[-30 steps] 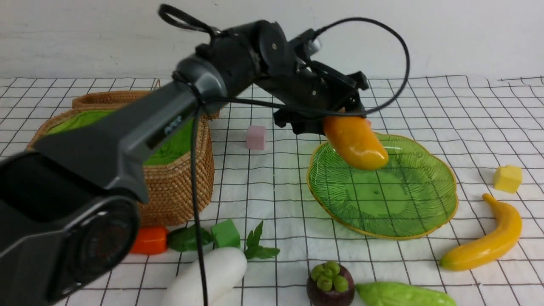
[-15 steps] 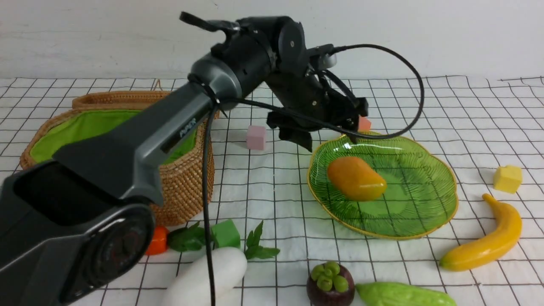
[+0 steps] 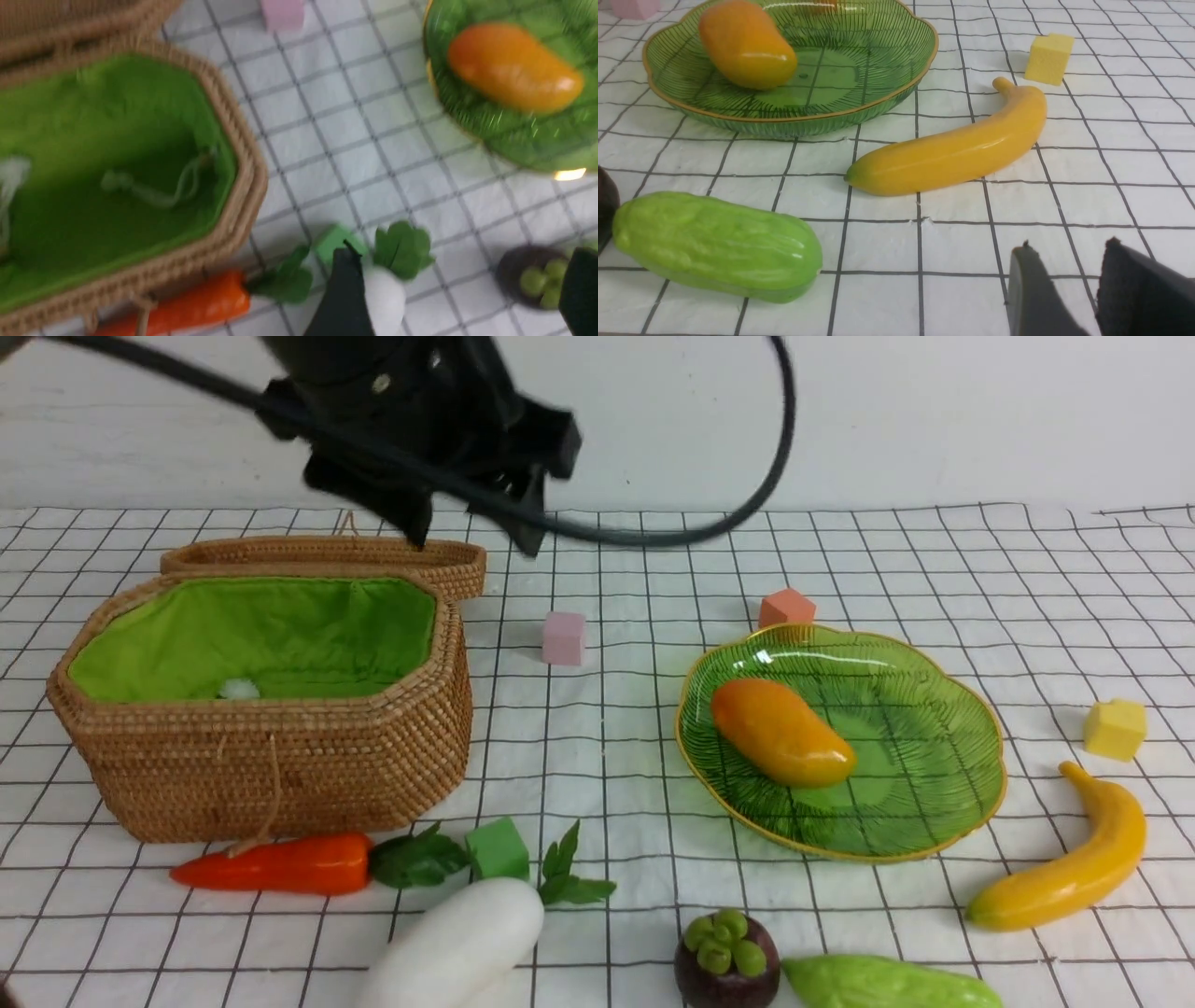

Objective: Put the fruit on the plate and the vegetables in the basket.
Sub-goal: Take a daikon with your left arm and place it on the basket on the left, then use the left arm to grab a carrot and put it into the left basket

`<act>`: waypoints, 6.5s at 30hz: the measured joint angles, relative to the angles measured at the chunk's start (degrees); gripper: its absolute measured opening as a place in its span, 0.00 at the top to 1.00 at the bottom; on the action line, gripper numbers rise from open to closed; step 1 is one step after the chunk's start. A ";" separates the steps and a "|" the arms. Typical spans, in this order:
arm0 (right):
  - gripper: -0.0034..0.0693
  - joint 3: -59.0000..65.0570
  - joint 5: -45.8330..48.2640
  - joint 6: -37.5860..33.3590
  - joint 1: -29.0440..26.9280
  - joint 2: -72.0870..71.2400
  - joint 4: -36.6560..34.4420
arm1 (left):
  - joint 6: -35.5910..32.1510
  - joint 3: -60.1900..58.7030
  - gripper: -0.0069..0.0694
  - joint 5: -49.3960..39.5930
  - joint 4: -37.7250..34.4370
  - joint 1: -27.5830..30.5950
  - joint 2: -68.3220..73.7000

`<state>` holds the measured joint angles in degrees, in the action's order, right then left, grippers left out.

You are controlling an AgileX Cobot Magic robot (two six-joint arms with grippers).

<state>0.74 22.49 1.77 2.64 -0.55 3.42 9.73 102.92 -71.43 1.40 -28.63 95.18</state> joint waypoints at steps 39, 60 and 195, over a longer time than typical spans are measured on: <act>0.62 0.00 0.05 0.00 0.00 0.00 0.00 | -1.27 -31.69 0.29 18.87 -4.75 0.36 1.57; 0.62 0.00 0.05 0.00 0.00 0.00 0.00 | 24.85 -12.98 0.22 23.02 19.13 18.05 3.73; 0.62 0.00 0.03 0.00 0.00 0.00 0.01 | -60.27 -33.20 0.11 52.03 -7.88 20.28 0.81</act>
<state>0.74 22.52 1.77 2.64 -0.55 3.43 -50.54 69.72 -19.40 -6.48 -8.34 95.99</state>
